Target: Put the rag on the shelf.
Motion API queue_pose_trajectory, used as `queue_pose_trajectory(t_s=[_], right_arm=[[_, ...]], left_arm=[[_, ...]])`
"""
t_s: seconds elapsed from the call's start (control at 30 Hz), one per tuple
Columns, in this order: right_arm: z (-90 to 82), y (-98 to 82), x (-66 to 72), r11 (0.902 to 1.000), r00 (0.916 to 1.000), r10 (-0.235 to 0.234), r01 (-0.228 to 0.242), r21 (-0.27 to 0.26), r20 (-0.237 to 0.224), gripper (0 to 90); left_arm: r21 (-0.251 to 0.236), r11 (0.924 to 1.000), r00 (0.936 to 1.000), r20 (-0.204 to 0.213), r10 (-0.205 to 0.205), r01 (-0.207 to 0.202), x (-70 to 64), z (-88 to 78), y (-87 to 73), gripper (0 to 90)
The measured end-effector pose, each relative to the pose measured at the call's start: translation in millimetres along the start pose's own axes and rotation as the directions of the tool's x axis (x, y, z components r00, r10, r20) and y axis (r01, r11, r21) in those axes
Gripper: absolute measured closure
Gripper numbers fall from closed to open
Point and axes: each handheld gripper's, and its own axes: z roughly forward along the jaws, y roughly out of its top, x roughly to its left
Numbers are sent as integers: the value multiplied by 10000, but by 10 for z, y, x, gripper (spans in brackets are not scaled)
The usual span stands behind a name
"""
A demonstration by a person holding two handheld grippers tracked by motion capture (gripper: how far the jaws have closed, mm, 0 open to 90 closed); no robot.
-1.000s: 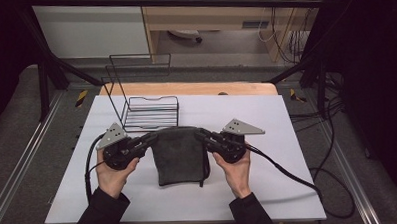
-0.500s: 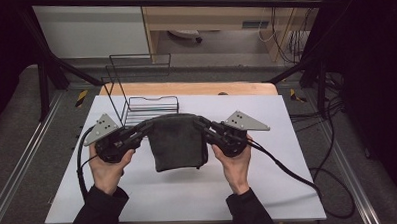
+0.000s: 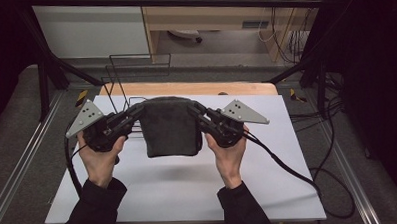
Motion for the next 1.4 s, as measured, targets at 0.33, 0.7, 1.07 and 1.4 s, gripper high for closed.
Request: queue_pose_trajectory(t_s=[0.33, 0.7, 1.07, 1.4], right_arm=[[166, 228, 110, 9982, 9990, -428, 433, -413, 142, 798], [451, 483, 209, 9942, 9963, -824, 839, -679, 240, 799], [732, 728, 207, 9924, 9965, -797, 818, -915, 259, 801], [930, 977, 191, 9896, 9952, -936, 963, -1071, 299, 802]], left_arm=[[-768, 9970, 9993, -349, -100, 73, 104, -44, 183, 805], [-1467, 9891, 9966, -788, -252, 134, 281, -116, 410, 806], [-1830, 9831, 9929, -1154, -305, 90, 455, -97, 665, 807], [-2208, 9749, 9909, -1218, -580, 299, 603, -53, 881, 807]])
